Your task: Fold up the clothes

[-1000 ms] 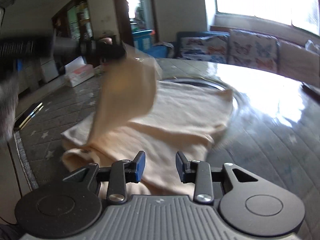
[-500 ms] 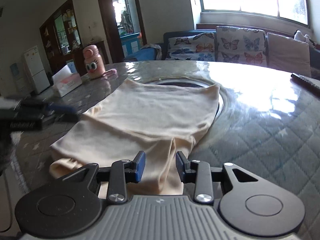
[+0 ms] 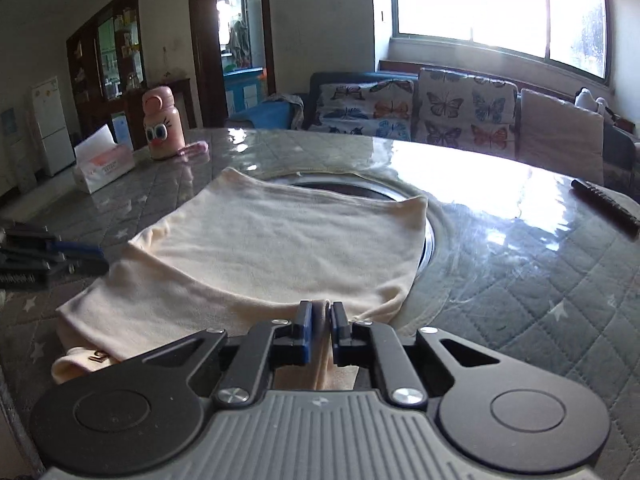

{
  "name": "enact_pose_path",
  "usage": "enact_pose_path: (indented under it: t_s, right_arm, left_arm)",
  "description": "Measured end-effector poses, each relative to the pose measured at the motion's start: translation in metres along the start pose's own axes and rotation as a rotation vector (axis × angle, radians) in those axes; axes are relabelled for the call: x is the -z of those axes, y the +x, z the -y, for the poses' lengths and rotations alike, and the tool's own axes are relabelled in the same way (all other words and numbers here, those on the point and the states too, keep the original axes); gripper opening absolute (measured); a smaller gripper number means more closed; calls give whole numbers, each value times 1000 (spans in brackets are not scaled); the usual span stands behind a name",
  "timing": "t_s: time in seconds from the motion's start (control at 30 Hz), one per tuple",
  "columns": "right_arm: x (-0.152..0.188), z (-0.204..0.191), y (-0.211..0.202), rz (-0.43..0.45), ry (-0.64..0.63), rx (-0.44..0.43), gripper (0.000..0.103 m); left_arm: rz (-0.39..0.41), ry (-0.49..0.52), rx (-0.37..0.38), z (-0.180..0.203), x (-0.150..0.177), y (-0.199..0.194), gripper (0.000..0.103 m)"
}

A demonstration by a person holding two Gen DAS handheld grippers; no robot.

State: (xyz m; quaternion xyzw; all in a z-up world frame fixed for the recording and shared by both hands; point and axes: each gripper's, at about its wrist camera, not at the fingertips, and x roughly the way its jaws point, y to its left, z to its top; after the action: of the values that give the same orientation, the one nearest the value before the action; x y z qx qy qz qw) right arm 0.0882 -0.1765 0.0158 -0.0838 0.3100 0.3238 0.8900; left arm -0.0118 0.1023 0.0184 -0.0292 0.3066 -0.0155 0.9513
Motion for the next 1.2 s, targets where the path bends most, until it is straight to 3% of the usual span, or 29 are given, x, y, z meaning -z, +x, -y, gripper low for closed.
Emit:
enact_pose_path:
  t_s: [0.13,0.27,0.4,0.53,0.93,1.2]
  right_arm:
    - [7,1,12,-46,4,19,12]
    - [-1,-2,-4,11,-24,30,15]
    - [-4,-14,-4,30,-71,-24,16]
    - [4,-18,11,-23,-91,-65,16]
    - [28,-28,-23,-60,-178,-76,20]
    - [35,-19,-32,-62,-134,-76,20]
  left_arm:
    - [13,35,32,11,-8,10,24]
    - [-8,54,31,14,-11,25,24]
    - [-25,65,19,14,-10,35,23]
    - [-36,70,6,11,-7,41,23]
    - [-20,181,36,24,12,-6,23]
    - [-24,327,51,35,38,-36,23]
